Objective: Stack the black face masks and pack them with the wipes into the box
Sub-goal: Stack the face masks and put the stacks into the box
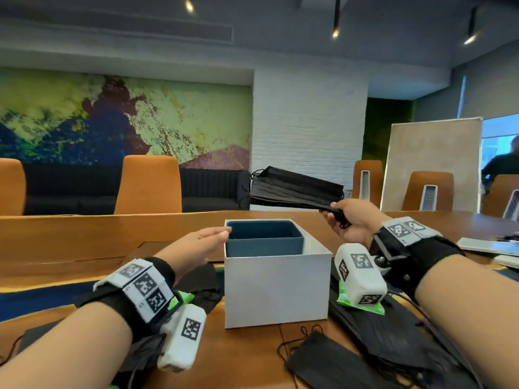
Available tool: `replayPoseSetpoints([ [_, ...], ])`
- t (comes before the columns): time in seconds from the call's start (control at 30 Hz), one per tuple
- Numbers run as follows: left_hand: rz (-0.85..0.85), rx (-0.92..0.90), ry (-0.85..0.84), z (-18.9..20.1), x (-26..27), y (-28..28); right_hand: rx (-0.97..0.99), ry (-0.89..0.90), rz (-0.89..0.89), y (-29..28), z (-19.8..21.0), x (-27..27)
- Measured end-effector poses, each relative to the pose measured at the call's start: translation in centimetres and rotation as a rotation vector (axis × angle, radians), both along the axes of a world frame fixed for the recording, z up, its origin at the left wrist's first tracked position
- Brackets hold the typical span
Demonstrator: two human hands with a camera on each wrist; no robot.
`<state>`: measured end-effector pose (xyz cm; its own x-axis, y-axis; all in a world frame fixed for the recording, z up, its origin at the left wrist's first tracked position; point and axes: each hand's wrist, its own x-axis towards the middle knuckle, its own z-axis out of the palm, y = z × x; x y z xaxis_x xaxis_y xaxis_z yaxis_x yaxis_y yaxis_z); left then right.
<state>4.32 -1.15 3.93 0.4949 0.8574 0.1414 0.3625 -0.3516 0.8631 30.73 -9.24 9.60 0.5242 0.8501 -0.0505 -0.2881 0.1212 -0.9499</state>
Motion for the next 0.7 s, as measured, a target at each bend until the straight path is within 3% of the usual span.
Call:
replayPoseSetpoints([
  [0.13,0.055,-0.186,0.08,-1.3,1.2,2.1,-0.054,-0.095,0.06,3.8,0.7,0.5],
  [0.27,0.007,-0.493,-0.03,-1.8,2.4,4.0,-0.092,-0.137,0.109,8.6,1.8,1.5],
  [0.43,0.029,-0.576,-0.082,-1.9,3.1,5.1,-0.231,-0.275,0.171,14.5,1.6,3.7],
  [0.57,0.031,-0.627,-0.103,-1.8,2.5,5.3,-0.256,-0.263,0.109,18.1,0.0,4.8],
  [0.7,-0.03,-0.64,-0.11,-2.1,2.2,5.8,-0.312,-0.403,0.099,20.4,-1.8,5.1],
])
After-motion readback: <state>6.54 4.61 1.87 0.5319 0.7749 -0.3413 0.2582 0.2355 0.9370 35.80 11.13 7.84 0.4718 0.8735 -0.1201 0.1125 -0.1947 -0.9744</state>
